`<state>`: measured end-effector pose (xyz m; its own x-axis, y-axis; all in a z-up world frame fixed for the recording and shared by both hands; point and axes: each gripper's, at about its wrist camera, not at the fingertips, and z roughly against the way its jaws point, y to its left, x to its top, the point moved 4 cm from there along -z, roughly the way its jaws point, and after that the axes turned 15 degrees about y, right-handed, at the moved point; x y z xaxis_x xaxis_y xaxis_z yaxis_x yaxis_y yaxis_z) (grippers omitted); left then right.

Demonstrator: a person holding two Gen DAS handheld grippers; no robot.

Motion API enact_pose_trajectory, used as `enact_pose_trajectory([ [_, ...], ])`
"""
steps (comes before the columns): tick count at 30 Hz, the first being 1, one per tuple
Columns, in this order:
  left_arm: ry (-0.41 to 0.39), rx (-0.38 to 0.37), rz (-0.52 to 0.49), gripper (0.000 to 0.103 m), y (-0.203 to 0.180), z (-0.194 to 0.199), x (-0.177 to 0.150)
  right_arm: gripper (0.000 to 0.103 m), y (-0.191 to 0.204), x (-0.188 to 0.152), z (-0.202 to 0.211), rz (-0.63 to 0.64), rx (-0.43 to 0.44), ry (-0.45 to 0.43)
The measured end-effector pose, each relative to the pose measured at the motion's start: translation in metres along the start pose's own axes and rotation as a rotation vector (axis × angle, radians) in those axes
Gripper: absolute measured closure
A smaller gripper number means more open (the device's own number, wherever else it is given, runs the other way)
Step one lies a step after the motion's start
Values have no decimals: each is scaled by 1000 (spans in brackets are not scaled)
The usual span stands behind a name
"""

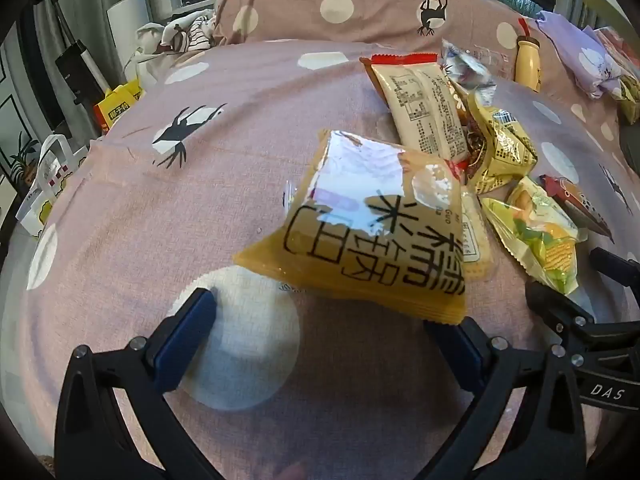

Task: Organize snacks
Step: 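Move the right tool toward the red-and-white snack packet in the pile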

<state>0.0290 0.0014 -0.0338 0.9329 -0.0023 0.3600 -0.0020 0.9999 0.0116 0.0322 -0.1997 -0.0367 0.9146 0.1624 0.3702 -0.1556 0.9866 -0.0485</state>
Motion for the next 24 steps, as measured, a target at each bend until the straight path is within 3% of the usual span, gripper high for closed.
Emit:
enact_pose_trajectory([
  [24,3,-20,-4,0,1,5,-7,0,1,-1,-1,-5,10,-3],
])
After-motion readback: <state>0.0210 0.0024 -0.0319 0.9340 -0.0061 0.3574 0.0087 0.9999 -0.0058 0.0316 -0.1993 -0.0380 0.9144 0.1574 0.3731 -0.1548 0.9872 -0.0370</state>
